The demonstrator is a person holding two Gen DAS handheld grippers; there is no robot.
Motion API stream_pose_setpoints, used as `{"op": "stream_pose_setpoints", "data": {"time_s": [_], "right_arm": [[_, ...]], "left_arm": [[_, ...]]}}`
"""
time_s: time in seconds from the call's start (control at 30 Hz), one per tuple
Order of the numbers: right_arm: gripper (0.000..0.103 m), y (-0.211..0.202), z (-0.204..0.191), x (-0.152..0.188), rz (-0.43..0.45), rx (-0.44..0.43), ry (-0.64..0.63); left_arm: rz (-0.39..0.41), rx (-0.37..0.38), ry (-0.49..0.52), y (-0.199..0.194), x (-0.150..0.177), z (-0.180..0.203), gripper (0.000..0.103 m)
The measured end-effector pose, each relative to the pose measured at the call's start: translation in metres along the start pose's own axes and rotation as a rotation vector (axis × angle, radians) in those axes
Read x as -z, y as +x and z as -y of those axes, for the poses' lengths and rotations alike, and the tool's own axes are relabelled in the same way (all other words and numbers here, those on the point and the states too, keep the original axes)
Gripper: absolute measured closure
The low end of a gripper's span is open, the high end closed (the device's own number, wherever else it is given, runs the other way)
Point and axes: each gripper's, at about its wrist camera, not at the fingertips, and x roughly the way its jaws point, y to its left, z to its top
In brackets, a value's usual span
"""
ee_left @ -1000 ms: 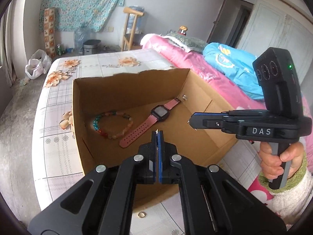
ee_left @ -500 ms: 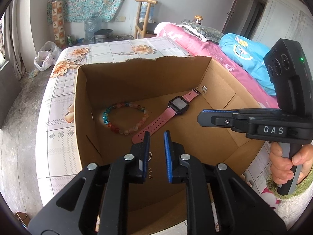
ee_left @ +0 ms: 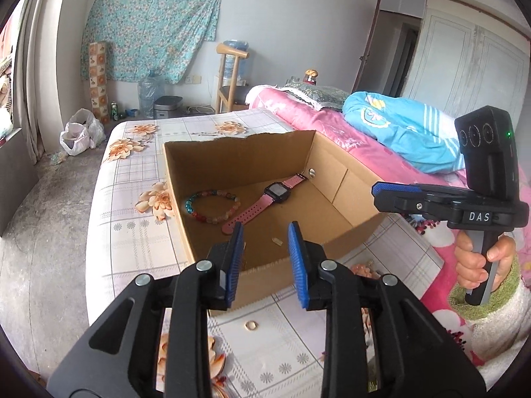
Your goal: Organize jewelry
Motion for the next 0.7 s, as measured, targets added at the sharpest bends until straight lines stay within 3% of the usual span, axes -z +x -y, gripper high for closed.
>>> {"op": "stream_pose_setpoints", "data": {"time_s": [0.1, 0.23, 0.43, 0.7], "right_arm": [[0.069, -0.010, -0.013, 0.028, 0.002, -0.033, -0.016], [0.069, 0.009, -0.020, 0.066, -0.055, -0.026, 0.022], [0.069, 0.056, -0.019, 0.109, -0.143, 0.097, 0.097], [0.069, 0.074, -0.020, 0.123, -0.159, 0.181, 0.090]], "left_arm": [[-0.014, 0.016, -0.006, -0.012, 0.026, 0.004, 0.069], [-0.076, 0.037, -0.033, -0.003, 0.061, 0.006, 0.063], [-0.180, -0.057, -0.033, 0.045, 0.096, 0.005, 0.064], [-0.206, -0.146, 0.033, 0.083, 0.103, 0.003, 0.065]]}}
